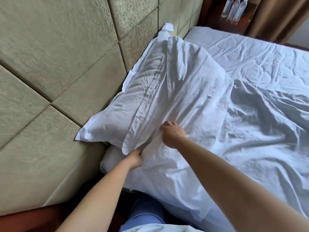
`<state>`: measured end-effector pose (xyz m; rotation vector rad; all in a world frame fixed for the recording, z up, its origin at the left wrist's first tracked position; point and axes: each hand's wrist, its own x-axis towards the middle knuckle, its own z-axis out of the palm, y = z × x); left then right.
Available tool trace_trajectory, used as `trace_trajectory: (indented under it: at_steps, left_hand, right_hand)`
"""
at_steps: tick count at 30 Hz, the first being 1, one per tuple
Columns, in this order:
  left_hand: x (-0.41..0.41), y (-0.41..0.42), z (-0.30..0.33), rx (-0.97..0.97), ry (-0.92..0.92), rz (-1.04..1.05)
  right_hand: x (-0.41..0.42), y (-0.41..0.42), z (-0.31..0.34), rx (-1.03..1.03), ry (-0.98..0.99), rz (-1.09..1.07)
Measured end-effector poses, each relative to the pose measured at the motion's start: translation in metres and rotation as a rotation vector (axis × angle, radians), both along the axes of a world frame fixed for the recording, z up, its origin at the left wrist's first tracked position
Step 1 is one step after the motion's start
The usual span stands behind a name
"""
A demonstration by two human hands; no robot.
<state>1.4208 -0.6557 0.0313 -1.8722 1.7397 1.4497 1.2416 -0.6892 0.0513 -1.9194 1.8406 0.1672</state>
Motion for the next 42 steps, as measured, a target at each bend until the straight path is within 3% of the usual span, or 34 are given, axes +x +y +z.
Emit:
trace_trajectory:
  at_steps: [6, 9, 12, 16, 18, 22, 25, 29, 31, 34, 36, 38, 42]
  left_hand:
    - [0.000, -0.015, -0.020, -0.139, 0.015, 0.180]
    - [-0.003, -0.022, -0.024, -0.189, 0.011, 0.197]
    - [-0.006, -0.030, -0.023, -0.327, -0.072, 0.210]
    - [-0.008, -0.038, -0.024, -0.532, -0.052, 0.171]
    - [-0.015, -0.038, -0.026, -0.457, 0.023, 0.146]
    - [-0.037, -0.031, -0.034, -0.005, 0.280, 0.167]
    - [-0.044, -0.032, -0.026, 0.190, 0.334, 0.144]
    - [-0.046, -0.030, -0.020, 0.256, 0.304, 0.177]
    - [-0.050, -0.026, -0.019, 0.348, 0.373, 0.273]
    - [-0.058, -0.020, -0.008, 0.624, 0.554, 0.428]
    - [-0.066, -0.020, -0.001, 0.632, 0.568, 0.607]
    - [-0.071, -0.022, 0.004, 0.518, 0.577, 0.732]
    - [-0.059, -0.027, 0.025, 0.320, 0.543, 0.646]
  right_hand:
    - [-0.003, -0.007, -0.011, -0.187, 0.108, 0.246]
    - [-0.006, -0.008, -0.017, -0.170, 0.215, 0.377]
    - [-0.006, -0.012, -0.017, -0.022, 0.281, 0.331]
    - [-0.002, -0.021, -0.011, -0.055, 0.225, 0.251]
    - [-0.004, -0.020, -0.009, 0.044, 0.309, 0.332]
    - [-0.009, -0.008, -0.012, 0.114, 0.485, 0.436]
    - [-0.015, 0.002, -0.004, 0.028, 0.424, 0.391]
    - [-0.030, 0.016, 0.012, -0.049, 0.267, 0.266]
    - [-0.038, 0.021, 0.017, 0.041, 0.213, 0.169]
    - [-0.055, 0.024, 0.024, 0.372, 0.217, 0.025]
    - [-0.062, 0.026, 0.028, 0.506, 0.186, -0.005]
    - [-0.060, 0.029, 0.030, 0.518, 0.059, -0.071]
    - [-0.036, 0.034, 0.032, 0.380, -0.012, -0.070]
